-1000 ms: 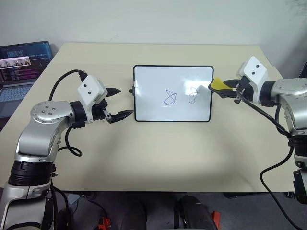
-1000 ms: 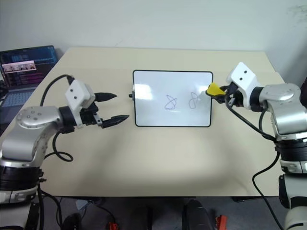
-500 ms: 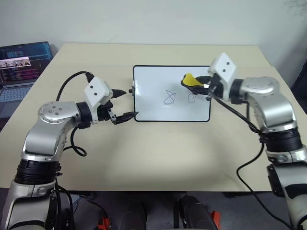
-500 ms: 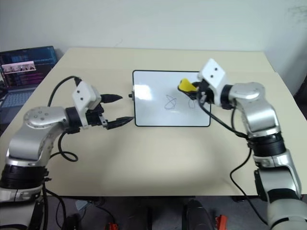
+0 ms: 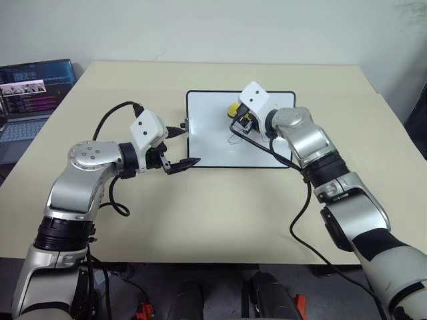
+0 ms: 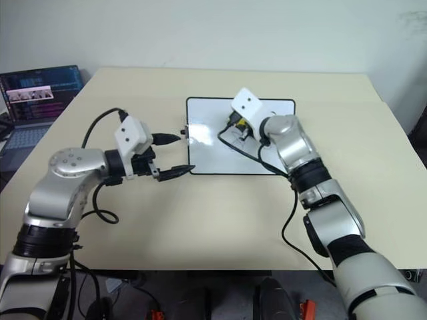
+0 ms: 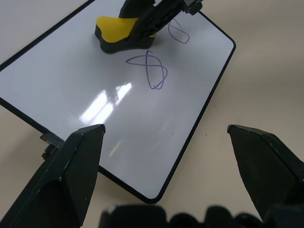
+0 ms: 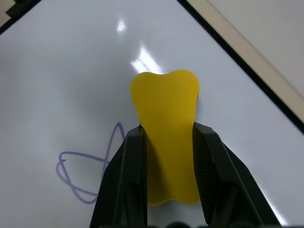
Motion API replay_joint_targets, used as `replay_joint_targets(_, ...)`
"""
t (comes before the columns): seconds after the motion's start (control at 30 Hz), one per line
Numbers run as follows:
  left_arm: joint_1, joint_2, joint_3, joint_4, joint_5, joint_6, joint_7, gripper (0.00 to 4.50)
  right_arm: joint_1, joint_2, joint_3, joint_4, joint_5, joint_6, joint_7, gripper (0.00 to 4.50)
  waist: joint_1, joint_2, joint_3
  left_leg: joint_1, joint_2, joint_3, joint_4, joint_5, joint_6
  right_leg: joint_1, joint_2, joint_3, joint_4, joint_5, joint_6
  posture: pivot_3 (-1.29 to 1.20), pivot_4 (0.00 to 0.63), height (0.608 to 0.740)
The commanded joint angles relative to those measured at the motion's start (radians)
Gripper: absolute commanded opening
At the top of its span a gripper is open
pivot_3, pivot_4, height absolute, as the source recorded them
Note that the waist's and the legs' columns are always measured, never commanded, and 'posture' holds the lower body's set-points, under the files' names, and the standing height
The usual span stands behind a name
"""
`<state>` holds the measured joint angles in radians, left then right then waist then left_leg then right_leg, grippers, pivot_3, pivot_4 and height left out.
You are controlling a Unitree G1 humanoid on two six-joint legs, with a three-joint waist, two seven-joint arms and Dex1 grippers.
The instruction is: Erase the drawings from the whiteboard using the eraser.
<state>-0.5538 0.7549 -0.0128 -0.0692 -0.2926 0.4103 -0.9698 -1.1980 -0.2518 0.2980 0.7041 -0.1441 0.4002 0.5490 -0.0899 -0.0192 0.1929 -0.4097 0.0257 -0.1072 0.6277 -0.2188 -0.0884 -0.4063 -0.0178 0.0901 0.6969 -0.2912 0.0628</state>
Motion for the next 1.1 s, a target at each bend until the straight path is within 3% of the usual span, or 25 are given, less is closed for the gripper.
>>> replay_joint_targets(0.03,0.010,0.015,0.036,-0.046,-0.012,0.002,0.007,4.50,-0.029,0.000,0.027,0.067,-0.055,-0.008,-0.005,0.97,0.000,0.000,0.000,0.001,0.000,0.000,0.000,0.000,0.000,0.001,0.000,0.000,0.000,0.000,0.000,0.00,0.150,0.740)
replay_joint_targets(0.33,0.012,0.016,0.044,-0.050,-0.010,0.009,0.009,4.50,0.122,0.008,0.207,-0.025,-0.171,0.055,0.168,0.97,0.000,-0.002,-0.003,0.020,0.001,0.000,-0.001,0.000,0.000,0.019,0.002,0.002,-0.001,-0.001,0.001,0.00,0.150,0.740)
replay_joint_targets(0.57,0.005,0.011,0.040,-0.045,-0.008,0.009,0.007,4.50,0.194,0.003,0.248,-0.099,-0.210,0.104,0.211,0.97,0.000,-0.003,-0.004,0.031,0.003,0.000,0.000,0.000,0.001,0.029,0.005,0.003,0.000,-0.003,0.004,0.00,0.150,0.740)
replay_joint_targets(1.1,0.002,0.008,0.036,-0.048,-0.003,0.008,0.011,4.50,-0.068,0.022,0.052,0.255,-0.180,0.021,-0.104,0.97,0.003,-0.004,-0.004,0.030,0.003,0.000,0.000,0.004,0.006,0.030,0.006,0.007,-0.004,-0.003,0.000,0.00,0.150,0.740)
